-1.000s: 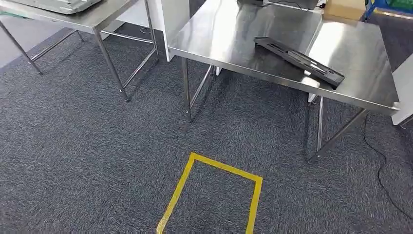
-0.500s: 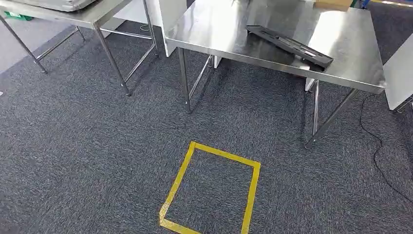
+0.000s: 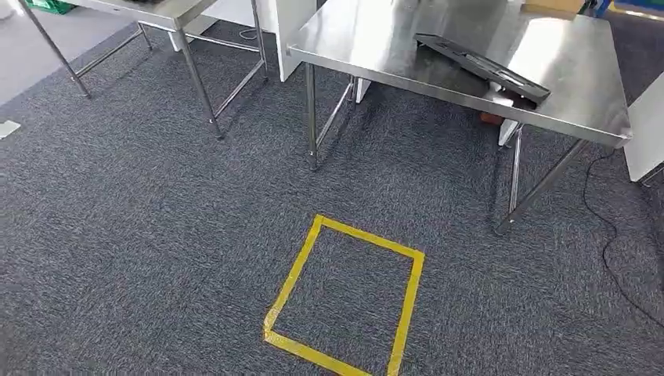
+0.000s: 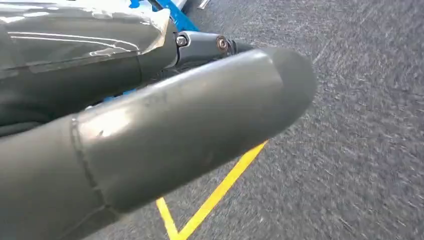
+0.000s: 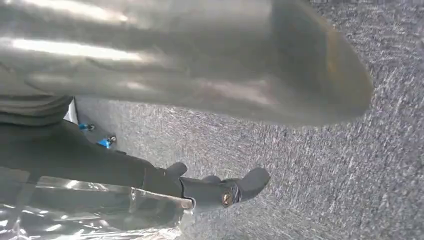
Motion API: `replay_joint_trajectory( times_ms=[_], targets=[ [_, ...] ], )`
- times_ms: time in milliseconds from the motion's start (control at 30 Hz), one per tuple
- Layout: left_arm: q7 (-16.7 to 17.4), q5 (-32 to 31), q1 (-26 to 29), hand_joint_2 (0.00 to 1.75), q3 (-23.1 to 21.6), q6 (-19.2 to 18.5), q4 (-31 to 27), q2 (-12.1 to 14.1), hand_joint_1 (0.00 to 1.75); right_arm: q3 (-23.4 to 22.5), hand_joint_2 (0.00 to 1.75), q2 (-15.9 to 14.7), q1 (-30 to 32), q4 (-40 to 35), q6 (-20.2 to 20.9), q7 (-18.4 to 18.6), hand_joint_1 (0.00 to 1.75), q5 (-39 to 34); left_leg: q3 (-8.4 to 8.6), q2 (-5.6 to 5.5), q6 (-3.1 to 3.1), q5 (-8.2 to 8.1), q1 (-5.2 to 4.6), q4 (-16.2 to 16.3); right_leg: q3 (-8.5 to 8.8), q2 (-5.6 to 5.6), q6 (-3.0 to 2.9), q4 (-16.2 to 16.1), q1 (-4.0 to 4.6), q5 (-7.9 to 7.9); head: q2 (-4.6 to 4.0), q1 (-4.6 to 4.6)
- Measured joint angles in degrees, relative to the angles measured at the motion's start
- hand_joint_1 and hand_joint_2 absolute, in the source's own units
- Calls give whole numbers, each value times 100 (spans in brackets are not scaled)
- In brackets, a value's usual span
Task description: Take the parts from the cabinet and place them on the table.
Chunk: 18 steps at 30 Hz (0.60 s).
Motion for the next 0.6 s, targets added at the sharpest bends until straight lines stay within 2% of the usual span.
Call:
replay_joint_trajectory(
  times_ms=[33, 67, 100, 133, 167, 200, 233, 267, 300, 367, 400, 433, 467, 500, 533, 567, 600],
  targets=[
    [-37, 2, 2, 0, 0, 0, 0, 0, 0, -17, 0, -2, 1, 2, -6, -15, 0, -28, -67, -36, 9, 47, -11, 3, -242, 21, -23, 586, -11, -260, 0, 0],
    [-55, 2, 6, 0, 0, -7, 0, 2, 0, -37, 0, -11, 6, 2, -11, -42, 0, -48, -121, -72, 7, 89, -18, 5, -388, 29, -20, 1000, -14, -407, 0, 4],
    [-72, 2, 9, 0, 0, -13, 0, 6, 0, -57, 0, -22, 16, 4, -26, -72, 0, -63, -159, -104, 1, 124, -22, 7, -401, 34, 15, 1127, -14, -435, 0, 0],
    [-90, -2, 9, 0, 0, -15, 0, 9, 0, -83, 0, -35, 28, 4, -44, -101, 0, -79, -195, -152, -13, 159, -22, 10, -259, 41, 56, 959, -14, -375, 0, 7],
    [-96, -11, 8, 0, 0, -15, 0, 9, 0, -103, 0, -44, 34, 4, -63, -111, 0, -87, -220, -204, -27, 191, -22, 11, 41, 55, 105, 515, -13, -221, 0, 7],
    [-103, -18, 7, 0, 0, -17, 0, 9, 0, -114, 0, -53, 34, 4, -72, -118, 0, -90, -239, -261, -48, 222, -22, 12, 457, 111, 141, -178, -18, -14, 0, 9],
    [-111, -41, 5, 0, 0, -24, 0, 9, 0, -131, 0, -70, 33, 4, -89, -151, 0, -100, -248, -297, -74, 249, -22, 13, 808, 273, 136, -756, -36, 125, 0, 13],
    [-118, -68, 7, 0, 0, -35, 0, 13, 0, -142, 0, -77, 30, 6, -101, -186, 0, -103, -259, -322, -107, 270, -49, 28, 847, 379, 86, -915, -23, 104, 0, 13],
    [-120, -81, 6, 0, 0, -37, 0, 20, 0, -151, 0, -76, 31, 4, -124, -203, 0, -105, -271, -361, -137, 288, -53, 25, 824, 314, 53, -924, 0, 142, 0, 15],
    [-120, -109, 5, 0, 0, -52, 2, 33, 0, -186, 0, -96, 41, 7, -146, -219, 0, -105, -283, -411, -216, 338, -32, 0, 810, 254, 4, -895, 35, 161, 0, 13],
    [-118, -122, 13, 0, 0, -55, 2, 46, 0, -199, 0, -96, 46, 7, -162, -219, 0, -103, -314, -459, -265, 369, -38, -6, 800, 202, -53, -919, -2, 210, 0, 20],
    [-120, -131, 16, 0, 0, -61, 2, 63, 0, -212, 0, -100, 33, 7, -175, -221, 0, -100, -348, -410, -267, 313, -9, 72, 810, 142, -106, -938, -84, 250, 0, 24],
    [-120, -131, 17, 0, 0, -78, 4, 63, 0, -225, 0, -112, 23, 7, -181, -223, 0, -100, -457, -259, -284, 76, -23, 303, 777, 109, -146, -939, -64, 275, 0, -19],
    [-120, -131, 9, 0, 0, -96, 4, 65, 0, -234, 0, -116, 35, 7, -184, -229, 0, -100, -601, -182, -309, -161, -10, 637, 784, 61, -186, -938, -60, 300, 0, -44],
    [-131, -131, 7, 0, 0, -105, 4, 76, 0, -247, 0, -114, 57, 9, -184, -234, 0, -102, -849, -132, -346, -476, -4, 1241, 746, -9, -187, -933, -43, 309, 0, -39],
    [-151, -127, 9, 0, 0, -111, 7, 76, 0, -260, 0, -116, 75, 11, -184, -236, 0, -103, -1027, -109, -367, -660, -3, 1698, 718, -70, -197, -923, -31, 323, 0, -48],
    [-160, -99, 16, 0, 0, -118, 7, 81, 0, -269, 0, -120, 85, 13, -184, -236, 0, -103, -1088, -92, -381, -702, 1, 1915, 699, -132, -190, -911, -29, 327, 0, -39]
  ],
)
